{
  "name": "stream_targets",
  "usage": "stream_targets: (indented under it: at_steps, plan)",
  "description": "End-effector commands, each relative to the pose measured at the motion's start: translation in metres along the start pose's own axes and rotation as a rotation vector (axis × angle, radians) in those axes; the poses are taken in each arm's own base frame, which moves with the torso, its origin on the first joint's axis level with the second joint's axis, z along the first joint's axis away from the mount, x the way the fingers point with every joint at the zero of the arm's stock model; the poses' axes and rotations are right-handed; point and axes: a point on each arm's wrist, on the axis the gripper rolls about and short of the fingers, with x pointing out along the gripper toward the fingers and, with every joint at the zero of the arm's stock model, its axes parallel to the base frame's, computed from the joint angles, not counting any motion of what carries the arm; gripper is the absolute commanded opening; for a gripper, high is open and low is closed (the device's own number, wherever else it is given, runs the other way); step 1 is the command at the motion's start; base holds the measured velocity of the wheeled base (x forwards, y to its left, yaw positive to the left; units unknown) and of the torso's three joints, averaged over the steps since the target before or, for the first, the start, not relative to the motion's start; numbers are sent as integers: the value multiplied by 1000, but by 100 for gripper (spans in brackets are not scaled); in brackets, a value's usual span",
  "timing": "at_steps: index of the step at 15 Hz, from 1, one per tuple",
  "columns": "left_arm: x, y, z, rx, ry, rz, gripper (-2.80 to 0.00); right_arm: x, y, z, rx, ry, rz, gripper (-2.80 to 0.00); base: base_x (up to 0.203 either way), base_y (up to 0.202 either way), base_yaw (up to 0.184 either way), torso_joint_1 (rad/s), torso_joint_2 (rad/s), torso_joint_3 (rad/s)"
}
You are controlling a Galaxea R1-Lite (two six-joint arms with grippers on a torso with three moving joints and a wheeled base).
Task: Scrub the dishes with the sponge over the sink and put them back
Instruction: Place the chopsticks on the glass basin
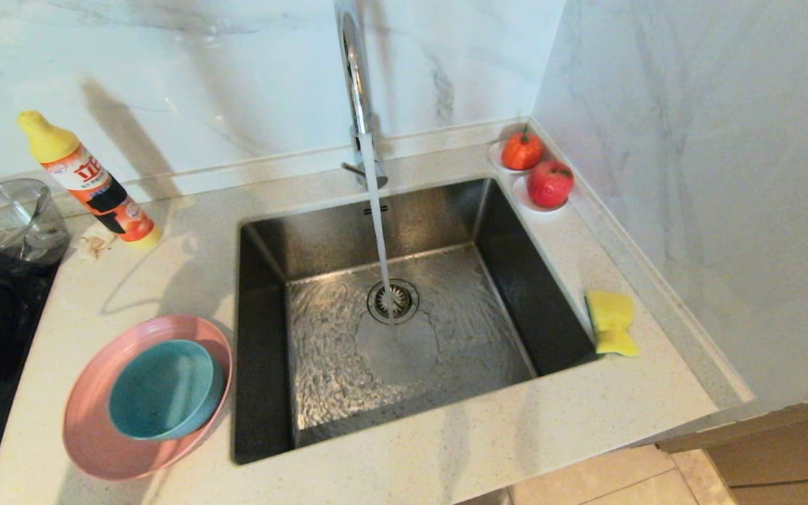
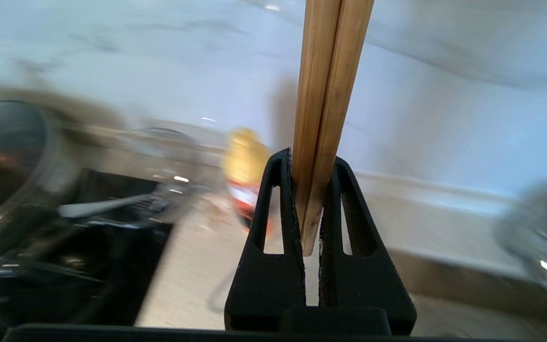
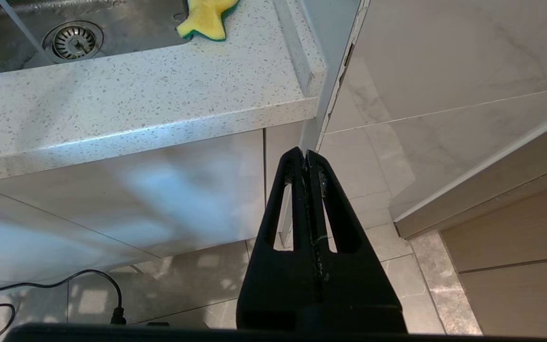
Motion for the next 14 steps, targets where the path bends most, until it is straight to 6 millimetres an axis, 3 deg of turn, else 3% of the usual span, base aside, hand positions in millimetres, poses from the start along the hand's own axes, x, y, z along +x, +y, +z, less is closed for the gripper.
stream_targets:
  at_steps: [1,6,11,14]
  plan:
    - [32,22,-5,27,0,140,-280,0,0,0,0,0,0,-280,0,0,0,0,0,0]
    - [84,90,-18,67,24,295,-280,0,0,0,0,0,0,-280,0,0,0,0,0,0]
    - [138,124,-42,69,-118,393,-280,0,0,0,0,0,0,-280,0,0,0,0,0,0]
    - [167,142,-78,78,-58,430,-280,0,0,0,0,0,0,-280,0,0,0,0,0,0]
